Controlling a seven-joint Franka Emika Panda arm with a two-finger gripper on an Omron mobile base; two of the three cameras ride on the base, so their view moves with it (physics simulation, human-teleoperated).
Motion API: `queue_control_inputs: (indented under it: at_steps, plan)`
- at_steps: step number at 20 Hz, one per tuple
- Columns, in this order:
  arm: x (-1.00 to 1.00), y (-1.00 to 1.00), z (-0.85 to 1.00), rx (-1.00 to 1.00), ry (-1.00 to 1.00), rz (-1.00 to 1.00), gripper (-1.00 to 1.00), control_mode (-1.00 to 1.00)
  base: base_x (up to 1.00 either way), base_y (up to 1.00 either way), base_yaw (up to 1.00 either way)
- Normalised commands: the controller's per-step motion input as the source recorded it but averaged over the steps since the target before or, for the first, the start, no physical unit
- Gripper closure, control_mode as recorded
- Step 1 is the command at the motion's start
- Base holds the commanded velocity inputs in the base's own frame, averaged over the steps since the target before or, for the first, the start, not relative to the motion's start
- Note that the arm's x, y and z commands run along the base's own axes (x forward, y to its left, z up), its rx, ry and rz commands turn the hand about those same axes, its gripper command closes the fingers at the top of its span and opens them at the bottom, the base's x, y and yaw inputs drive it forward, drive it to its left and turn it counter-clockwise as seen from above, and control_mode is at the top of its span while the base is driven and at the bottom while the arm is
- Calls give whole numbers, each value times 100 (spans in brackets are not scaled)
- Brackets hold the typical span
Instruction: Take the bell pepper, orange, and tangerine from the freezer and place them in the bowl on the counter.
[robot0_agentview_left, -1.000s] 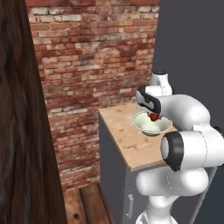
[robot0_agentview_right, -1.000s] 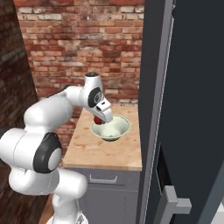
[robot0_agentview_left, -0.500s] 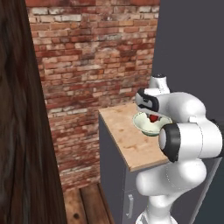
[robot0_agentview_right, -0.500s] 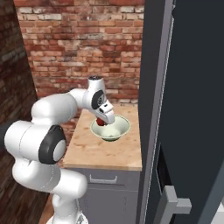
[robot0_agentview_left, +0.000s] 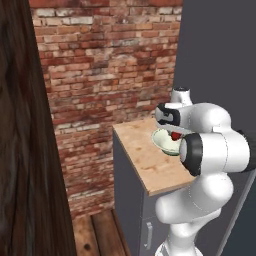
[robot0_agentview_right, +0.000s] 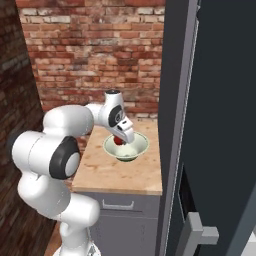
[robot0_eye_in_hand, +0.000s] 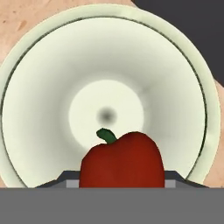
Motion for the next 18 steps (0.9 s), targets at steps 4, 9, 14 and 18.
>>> queue_control_inputs:
  at_steps: [4,9,14,18]
  plan:
    - [3,-6,-21,0,0,0,100,-100,0,0,0]
    - [0,-6,-27,0,0,0,100,-100,0,0,0]
    - [6,-5,-24,0,0,0,100,-100,0,0,0]
    - [10,-1,-23,0,0,0,100,-100,0,0,0]
